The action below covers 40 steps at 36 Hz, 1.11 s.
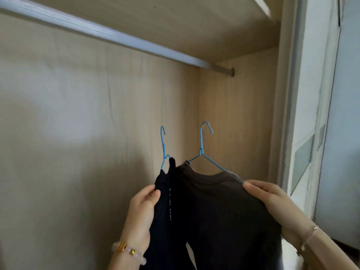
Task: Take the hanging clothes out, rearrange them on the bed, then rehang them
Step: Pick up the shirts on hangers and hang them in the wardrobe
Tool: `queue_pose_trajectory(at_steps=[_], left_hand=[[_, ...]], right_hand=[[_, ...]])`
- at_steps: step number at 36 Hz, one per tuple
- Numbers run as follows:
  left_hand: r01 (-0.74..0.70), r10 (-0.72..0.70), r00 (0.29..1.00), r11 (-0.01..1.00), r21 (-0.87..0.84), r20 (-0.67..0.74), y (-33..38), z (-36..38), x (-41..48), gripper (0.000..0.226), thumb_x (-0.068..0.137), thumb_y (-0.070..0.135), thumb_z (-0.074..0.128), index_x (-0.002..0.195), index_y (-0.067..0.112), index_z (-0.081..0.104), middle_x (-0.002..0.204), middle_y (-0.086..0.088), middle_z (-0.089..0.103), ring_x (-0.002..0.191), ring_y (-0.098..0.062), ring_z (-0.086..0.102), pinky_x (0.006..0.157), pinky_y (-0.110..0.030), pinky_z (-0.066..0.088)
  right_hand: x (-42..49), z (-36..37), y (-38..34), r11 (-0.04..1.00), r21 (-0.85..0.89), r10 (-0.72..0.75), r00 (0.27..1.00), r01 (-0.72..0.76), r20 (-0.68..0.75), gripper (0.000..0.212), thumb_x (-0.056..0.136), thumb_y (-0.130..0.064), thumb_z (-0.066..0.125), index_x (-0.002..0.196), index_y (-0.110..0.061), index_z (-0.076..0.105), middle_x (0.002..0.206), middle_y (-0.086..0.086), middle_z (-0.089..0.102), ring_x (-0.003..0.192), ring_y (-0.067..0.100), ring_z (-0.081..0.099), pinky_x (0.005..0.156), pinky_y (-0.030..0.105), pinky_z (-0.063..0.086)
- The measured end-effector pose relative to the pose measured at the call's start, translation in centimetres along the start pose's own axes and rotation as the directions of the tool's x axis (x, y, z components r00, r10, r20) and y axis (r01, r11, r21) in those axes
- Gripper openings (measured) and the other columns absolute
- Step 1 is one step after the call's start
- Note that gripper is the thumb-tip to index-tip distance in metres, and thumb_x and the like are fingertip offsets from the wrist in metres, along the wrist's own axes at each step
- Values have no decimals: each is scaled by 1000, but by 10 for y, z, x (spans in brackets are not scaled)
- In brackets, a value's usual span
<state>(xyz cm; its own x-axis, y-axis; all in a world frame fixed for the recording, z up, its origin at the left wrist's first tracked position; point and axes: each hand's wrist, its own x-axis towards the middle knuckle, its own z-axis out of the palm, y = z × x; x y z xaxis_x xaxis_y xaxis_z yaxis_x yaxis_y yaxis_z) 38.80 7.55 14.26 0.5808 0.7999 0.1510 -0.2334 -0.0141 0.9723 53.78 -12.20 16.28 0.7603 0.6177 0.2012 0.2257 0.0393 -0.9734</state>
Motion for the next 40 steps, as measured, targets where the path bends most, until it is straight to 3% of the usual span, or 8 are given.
queue_pose_trajectory(at_steps=[7, 12, 16, 21, 26, 29, 32, 40], left_hand=[[-21, 27, 998, 993, 113, -50, 44, 5, 71, 26, 83, -1, 51, 100, 3, 71, 99, -21, 71, 91, -31, 66, 82, -38, 50], [-126, 133, 991, 979, 159, -31, 79, 28, 103, 30, 86, -5, 45, 84, 5, 73, 78, -14, 72, 68, -25, 66, 66, -29, 51], [-158, 173, 983, 969, 192, -67, 106, 47, 137, 28, 85, -4, 44, 78, 5, 70, 76, -16, 68, 70, -27, 61, 65, -29, 45], [-221, 259, 955, 946, 237, -142, 138, 73, 170, 33, 87, -3, 42, 68, 10, 66, 49, 2, 66, 64, -20, 59, 60, -26, 43], [-274, 331, 925, 921, 278, -184, 150, 88, 172, 28, 83, -4, 43, 85, 2, 70, 72, -11, 68, 69, -23, 61, 61, -26, 45], [-300, 357, 914, 914, 272, -193, 154, 97, 170, 30, 84, -7, 43, 105, -9, 64, 90, -21, 61, 78, -28, 57, 65, -29, 43], [-301, 364, 906, 912, 278, -214, 159, 109, 170, 29, 82, -7, 44, 100, -8, 66, 89, -20, 59, 76, -28, 55, 64, -30, 43], [-273, 323, 937, 916, 294, -135, 142, 120, 149, 31, 79, -5, 42, 101, -14, 62, 87, -23, 63, 83, -31, 60, 71, -32, 43]], right_hand=[[94, 15, -28, 987, 159, -28, 999, 24, 21, 24, 91, -14, 54, 86, 2, 72, 87, 21, 73, 71, 19, 70, 62, 24, 56], [160, 16, -54, 961, 274, -65, 996, 45, 65, 23, 89, -12, 56, 87, 6, 70, 72, 14, 73, 59, 15, 70, 50, 16, 54], [213, 15, -77, 937, 346, -88, 989, 43, 115, 20, 87, -11, 58, 84, 7, 68, 62, 13, 71, 53, 18, 68, 52, 21, 54], [272, 6, -110, 905, 424, -121, 978, 38, 170, 15, 83, -8, 60, 87, 4, 67, 56, 10, 68, 46, 17, 65, 52, 22, 53], [312, -9, -145, 888, 459, -151, 963, 33, 223, 9, 85, -2, 55, 84, 3, 63, 61, 12, 65, 42, 16, 62, 42, 18, 51], [327, -17, -162, 897, 438, -185, 953, 63, 241, 12, 86, -1, 55, 75, 2, 59, 46, 8, 63, 37, 14, 61, 41, 19, 50], [336, -26, -180, 893, 437, -226, 948, 110, 225, 18, 87, 2, 53, 70, 1, 57, 42, 7, 61, 34, 13, 59, 37, 18, 49], [324, -39, -190, 884, 409, -329, 922, 226, 203, 10, 85, -1, 58, 76, 1, 61, 69, 12, 62, 63, 21, 58, 62, 30, 49]])
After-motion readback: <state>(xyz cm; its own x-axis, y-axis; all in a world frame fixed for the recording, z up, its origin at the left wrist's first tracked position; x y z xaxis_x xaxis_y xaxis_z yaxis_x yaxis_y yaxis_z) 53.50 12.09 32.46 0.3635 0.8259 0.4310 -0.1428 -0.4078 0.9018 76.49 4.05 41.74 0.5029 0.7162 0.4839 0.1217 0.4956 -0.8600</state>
